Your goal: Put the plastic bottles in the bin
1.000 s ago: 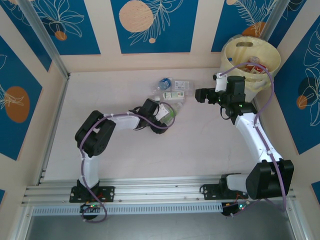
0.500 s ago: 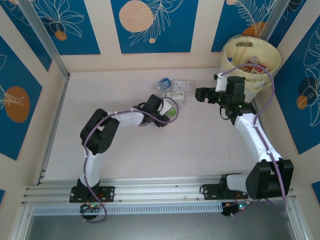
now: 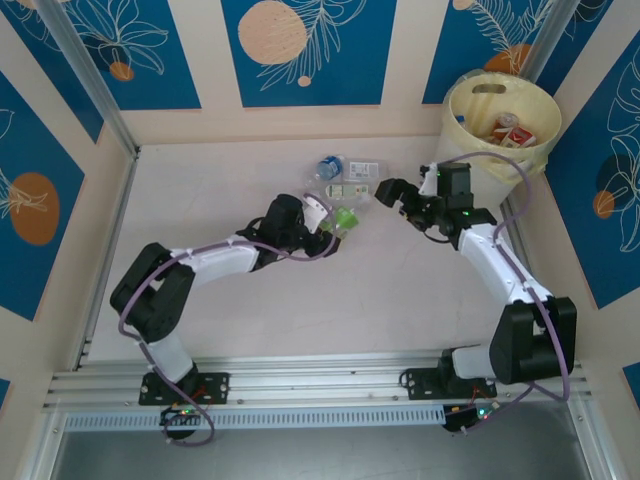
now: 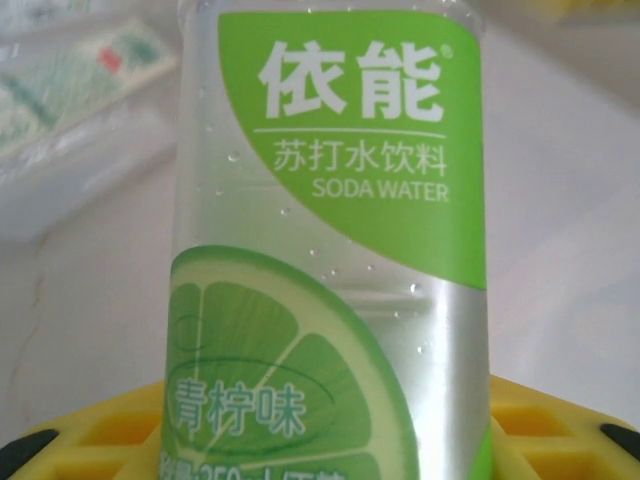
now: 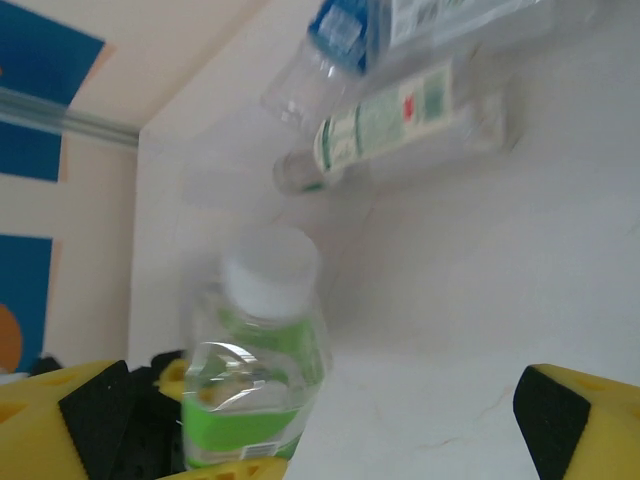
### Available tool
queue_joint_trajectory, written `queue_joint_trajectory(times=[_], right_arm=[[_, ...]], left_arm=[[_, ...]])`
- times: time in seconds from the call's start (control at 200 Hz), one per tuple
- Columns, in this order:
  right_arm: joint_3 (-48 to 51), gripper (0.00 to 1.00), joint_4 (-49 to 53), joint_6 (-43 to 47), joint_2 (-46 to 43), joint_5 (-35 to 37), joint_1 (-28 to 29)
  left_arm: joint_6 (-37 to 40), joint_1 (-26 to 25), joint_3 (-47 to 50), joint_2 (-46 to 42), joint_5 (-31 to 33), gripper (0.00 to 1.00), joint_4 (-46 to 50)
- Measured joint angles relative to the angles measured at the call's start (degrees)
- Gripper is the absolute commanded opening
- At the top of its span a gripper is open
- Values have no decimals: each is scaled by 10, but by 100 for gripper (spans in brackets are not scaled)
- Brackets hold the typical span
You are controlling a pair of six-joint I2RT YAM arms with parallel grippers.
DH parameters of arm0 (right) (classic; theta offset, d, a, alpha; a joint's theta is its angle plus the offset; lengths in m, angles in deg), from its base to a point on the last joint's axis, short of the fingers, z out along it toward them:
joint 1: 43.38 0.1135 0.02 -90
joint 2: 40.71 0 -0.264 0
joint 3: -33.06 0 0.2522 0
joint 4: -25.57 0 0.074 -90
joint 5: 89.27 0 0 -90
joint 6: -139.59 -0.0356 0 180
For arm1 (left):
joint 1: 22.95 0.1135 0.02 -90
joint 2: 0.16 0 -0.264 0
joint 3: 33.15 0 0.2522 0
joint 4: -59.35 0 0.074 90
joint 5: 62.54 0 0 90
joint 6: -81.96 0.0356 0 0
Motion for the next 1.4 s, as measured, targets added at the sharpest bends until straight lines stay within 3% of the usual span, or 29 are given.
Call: queue_joint_trajectory(times=[0.085,0.345,0.95,1.305,1.4], right_arm=[[-2,100,-1,-18,23,-30,20],[-42,100,-24,-57,92,-86,35],[24,98,-214,-119,62,-164,42],[-28,58,-139,-98,115,-116,67],[-40,45,-111,-83,115,-107,68]], left_arm=[[-27,0,1,-4,-30,28,-38],[-66,15,2,-3,-38,29,-35],[-61,2,-13,9,-10,32,-47],[-57,6,-14,9,-13,37,-43],[-57,6,-14,9,-17,46,-40]])
